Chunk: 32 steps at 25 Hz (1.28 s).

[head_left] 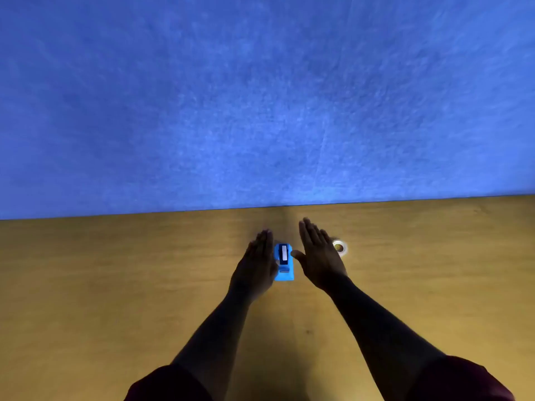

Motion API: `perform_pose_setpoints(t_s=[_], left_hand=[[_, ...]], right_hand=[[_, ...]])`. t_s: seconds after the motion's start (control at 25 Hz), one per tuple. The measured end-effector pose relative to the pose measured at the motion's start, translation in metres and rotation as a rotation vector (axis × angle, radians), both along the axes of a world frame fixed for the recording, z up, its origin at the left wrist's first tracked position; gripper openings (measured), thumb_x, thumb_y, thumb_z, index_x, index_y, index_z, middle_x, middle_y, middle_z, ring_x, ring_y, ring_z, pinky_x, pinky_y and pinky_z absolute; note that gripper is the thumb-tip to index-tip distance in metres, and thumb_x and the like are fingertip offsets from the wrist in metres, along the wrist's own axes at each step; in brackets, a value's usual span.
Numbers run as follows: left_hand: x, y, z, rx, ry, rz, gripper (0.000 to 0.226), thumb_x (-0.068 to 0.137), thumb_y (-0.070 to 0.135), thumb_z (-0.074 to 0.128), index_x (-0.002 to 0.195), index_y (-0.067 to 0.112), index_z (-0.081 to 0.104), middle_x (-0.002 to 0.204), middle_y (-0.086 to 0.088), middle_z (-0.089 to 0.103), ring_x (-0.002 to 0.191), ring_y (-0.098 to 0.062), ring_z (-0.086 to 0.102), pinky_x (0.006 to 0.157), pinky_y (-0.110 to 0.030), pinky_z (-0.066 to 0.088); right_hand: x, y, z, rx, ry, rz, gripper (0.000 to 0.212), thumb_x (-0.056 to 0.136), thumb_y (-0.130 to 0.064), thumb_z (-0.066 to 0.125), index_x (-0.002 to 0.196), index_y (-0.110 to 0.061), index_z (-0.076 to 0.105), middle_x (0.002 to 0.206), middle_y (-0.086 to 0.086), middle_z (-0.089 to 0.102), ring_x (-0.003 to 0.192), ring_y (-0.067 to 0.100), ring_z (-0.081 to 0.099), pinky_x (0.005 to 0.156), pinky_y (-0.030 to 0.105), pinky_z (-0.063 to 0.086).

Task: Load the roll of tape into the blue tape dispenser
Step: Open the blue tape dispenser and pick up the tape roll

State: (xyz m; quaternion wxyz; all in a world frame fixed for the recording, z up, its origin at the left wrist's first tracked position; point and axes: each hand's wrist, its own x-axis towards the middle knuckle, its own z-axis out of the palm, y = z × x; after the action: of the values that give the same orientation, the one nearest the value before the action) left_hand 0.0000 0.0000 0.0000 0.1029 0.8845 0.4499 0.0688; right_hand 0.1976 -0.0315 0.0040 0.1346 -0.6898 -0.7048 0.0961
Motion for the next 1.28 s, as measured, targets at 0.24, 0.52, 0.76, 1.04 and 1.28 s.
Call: perform_pose_setpoints(t_s=[0.24, 0.52, 0.76, 1.04, 1.28], left_hand=[[0.010, 0.011, -0.012, -0.130, -0.028, -0.014, 0.070, 0.107, 0.036, 0.044, 0.161, 0.008, 0.011, 0.168, -0.011, 0.018, 0.154, -0.022, 0.023, 0.120, -0.030, 0.029], [0.013, 0.026, -0.020, -0.220, -0.109, 0.009, 0.056, 0.102, 0.039, 0.052, 0.152, 0.023, 0.035, 0.148, 0.000, 0.052, 0.129, -0.018, 0.055, 0.099, -0.034, 0.052], [0.013, 0.035, -0.033, -0.218, -0.085, -0.008, 0.063, 0.094, 0.042, 0.065, 0.149, 0.028, 0.036, 0.146, 0.003, 0.054, 0.118, -0.017, 0.063, 0.089, -0.032, 0.053], [0.015, 0.039, -0.035, -0.197, -0.079, 0.008, 0.055, 0.096, 0.040, 0.062, 0.146, 0.027, 0.043, 0.144, 0.005, 0.054, 0.112, -0.015, 0.065, 0.084, -0.028, 0.053], [0.019, 0.044, -0.031, -0.193, -0.075, 0.027, 0.054, 0.093, 0.042, 0.064, 0.142, 0.025, 0.048, 0.138, 0.004, 0.059, 0.111, -0.014, 0.065, 0.084, -0.027, 0.051]], right_hand=[[-0.005, 0.002, -0.023, -0.206, 0.130, 0.079, 0.090, 0.093, -0.053, 0.058, 0.158, -0.014, 0.010, 0.166, 0.006, 0.010, 0.153, 0.021, 0.012, 0.124, 0.035, 0.016], [-0.007, 0.007, -0.031, -0.322, 0.204, 0.084, 0.110, 0.076, -0.048, 0.079, 0.158, -0.013, 0.014, 0.163, 0.006, 0.026, 0.146, 0.024, 0.032, 0.118, 0.036, 0.034], [-0.009, 0.013, -0.030, -0.338, 0.205, 0.056, 0.106, 0.079, -0.043, 0.079, 0.158, -0.016, 0.014, 0.160, 0.005, 0.033, 0.142, 0.024, 0.039, 0.113, 0.039, 0.041], [-0.009, 0.012, -0.029, -0.358, 0.200, 0.049, 0.104, 0.079, -0.043, 0.078, 0.157, -0.020, 0.013, 0.157, 0.005, 0.038, 0.138, 0.025, 0.045, 0.106, 0.043, 0.048], [-0.010, 0.012, -0.029, -0.348, 0.226, 0.035, 0.103, 0.077, -0.042, 0.080, 0.155, -0.023, 0.015, 0.150, 0.005, 0.046, 0.133, 0.024, 0.050, 0.102, 0.041, 0.051]])
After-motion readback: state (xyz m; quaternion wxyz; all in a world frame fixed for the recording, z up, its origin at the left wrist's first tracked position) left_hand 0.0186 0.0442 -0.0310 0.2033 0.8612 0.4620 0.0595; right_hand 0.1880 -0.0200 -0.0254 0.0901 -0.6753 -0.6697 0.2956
